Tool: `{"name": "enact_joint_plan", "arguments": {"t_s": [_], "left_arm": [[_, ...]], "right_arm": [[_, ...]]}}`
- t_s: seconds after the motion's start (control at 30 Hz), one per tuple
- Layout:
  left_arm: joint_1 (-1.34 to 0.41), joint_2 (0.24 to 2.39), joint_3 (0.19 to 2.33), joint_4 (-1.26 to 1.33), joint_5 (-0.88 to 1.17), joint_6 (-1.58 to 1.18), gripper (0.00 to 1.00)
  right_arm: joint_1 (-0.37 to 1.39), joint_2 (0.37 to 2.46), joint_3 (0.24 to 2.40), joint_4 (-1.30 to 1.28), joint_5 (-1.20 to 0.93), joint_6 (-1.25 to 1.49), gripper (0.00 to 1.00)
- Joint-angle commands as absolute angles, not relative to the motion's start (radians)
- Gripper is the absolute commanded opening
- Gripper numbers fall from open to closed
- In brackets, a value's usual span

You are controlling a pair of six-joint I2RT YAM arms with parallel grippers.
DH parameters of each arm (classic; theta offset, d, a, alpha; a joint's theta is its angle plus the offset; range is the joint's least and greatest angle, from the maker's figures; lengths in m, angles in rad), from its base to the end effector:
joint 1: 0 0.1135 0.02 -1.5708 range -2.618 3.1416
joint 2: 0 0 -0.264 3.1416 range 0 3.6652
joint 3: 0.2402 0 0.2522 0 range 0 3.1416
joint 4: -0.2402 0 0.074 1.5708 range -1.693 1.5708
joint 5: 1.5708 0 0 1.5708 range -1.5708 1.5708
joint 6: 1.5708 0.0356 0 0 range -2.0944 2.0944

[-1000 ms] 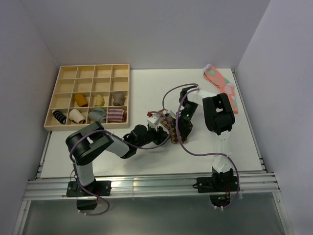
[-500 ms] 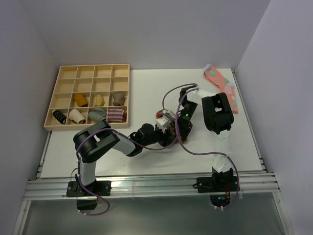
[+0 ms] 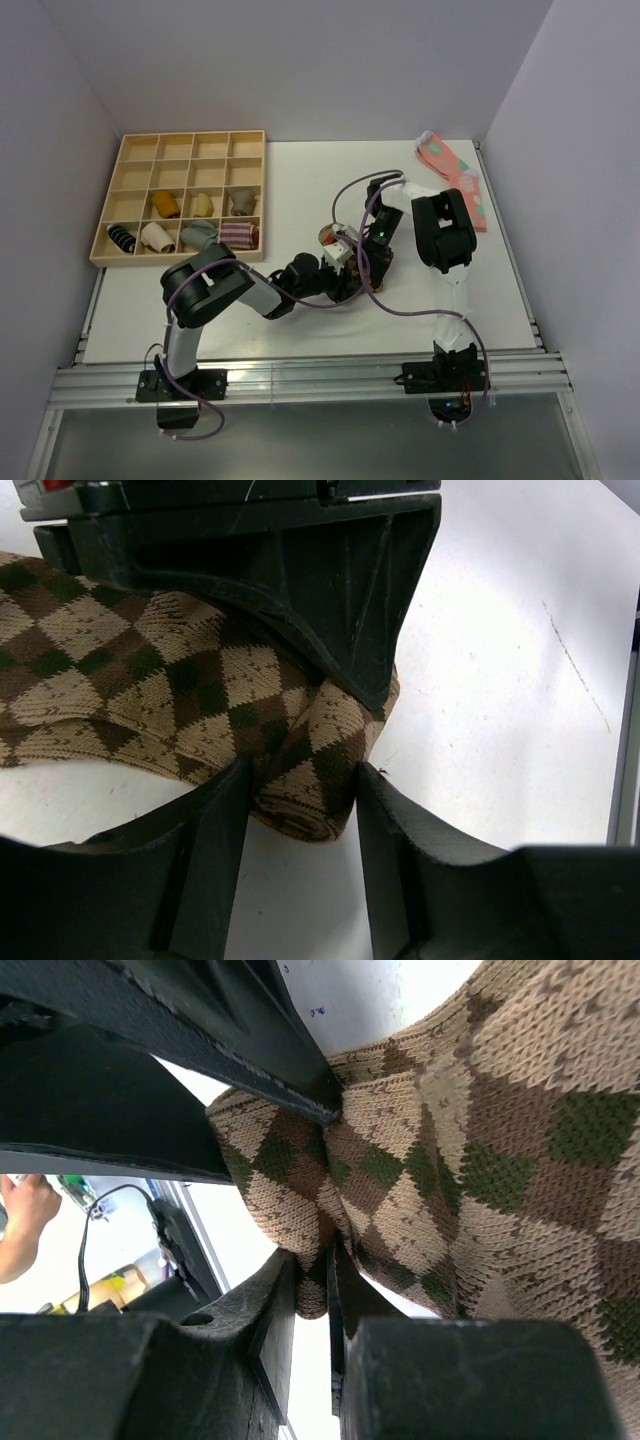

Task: Roll the socks
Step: Roll the sock at the center of the board.

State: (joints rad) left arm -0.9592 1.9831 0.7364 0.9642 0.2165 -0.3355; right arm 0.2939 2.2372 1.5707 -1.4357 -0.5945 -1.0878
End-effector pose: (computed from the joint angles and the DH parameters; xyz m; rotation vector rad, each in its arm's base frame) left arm 0.2034 -0.3033 0.1120 0.7647 1.8430 -1.0731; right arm 0.3392 0.1235 0.1275 1.5426 -2.2181 -1.0439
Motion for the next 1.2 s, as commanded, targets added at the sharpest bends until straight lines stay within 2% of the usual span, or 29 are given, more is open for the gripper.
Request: {"name": "enact_joint_plan", "arguments": {"t_s": [0.0,0.13,0.27,0.4,0.6,0.7,1.17], "left_arm": [[-0.963,2.017,0.767,0.991,0.242,-0.339,0.5],[-0.963,2.042,0.779,1.002,0.253,-0.373,0.39],[-0.96,2.071,0.79,0.997,0.281,-0.42,0.16],[-0.962,2.074,0.788,0.977,0.307,-0.477,0.01],[-0.962,2.086,0.805,0.853,0.327,-0.586,0.0],[-0.96,2.088,0.831,0.737,0.318,-0.62,0.0],[-0.868,2.072,0.871,0.48,0.396,-0.762,0.0]], "right_arm": [[0.285,2.279,1.597,-1.44,-0.508,-1.095,0.15],[0.285,2.279,1.6,-1.44,-0.509,-1.089,0.16],[0.285,2.276,1.6,-1.433,-0.515,-1.075,0.17],[0.285,2.254,1.592,-1.399,-0.522,-1.048,0.22],[0.284,2.163,1.53,-1.266,-0.525,-0.968,0.41],[0.281,2.105,1.493,-1.192,-0.537,-0.931,0.46],[0.135,1.934,1.468,-1.012,-0.69,-0.845,0.54]]}}
